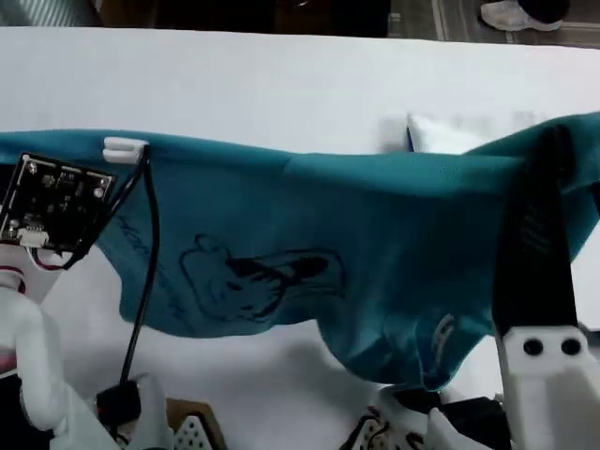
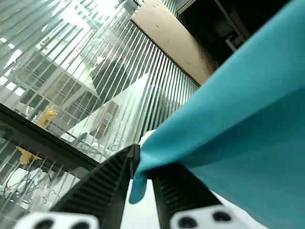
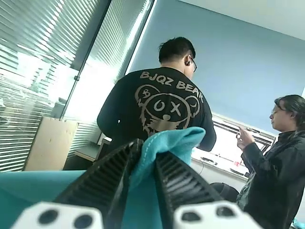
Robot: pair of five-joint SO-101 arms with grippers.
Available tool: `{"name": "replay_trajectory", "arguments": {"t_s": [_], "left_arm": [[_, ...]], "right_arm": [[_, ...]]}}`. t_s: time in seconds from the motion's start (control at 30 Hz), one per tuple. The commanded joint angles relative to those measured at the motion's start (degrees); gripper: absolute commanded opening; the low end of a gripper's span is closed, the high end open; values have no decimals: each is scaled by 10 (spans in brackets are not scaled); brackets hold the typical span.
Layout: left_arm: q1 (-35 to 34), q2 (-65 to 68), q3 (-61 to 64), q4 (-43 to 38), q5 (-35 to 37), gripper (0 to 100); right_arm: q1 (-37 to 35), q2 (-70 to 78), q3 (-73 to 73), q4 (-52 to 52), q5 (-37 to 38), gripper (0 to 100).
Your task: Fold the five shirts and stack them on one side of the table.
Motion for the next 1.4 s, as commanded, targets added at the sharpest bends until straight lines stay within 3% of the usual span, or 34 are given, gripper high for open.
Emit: {"name": "replay_trajectory", "arguments": {"t_s": [0.0,0.3,0.6,1.17,1.37], "left_arm": [[4,-26,-12,30,6,25],[4,-121,34,54,3,25],[4,-106,182,-105,3,25],[69,261,203,-312,2,25],[58,391,93,-316,-38,25]], "right_arm": [[-6,-29,-1,-1,0,19],[-7,-40,16,6,0,19],[-67,38,177,-68,-1,19],[-68,283,324,-203,-1,20],[-50,386,319,-235,-1,20]]}}
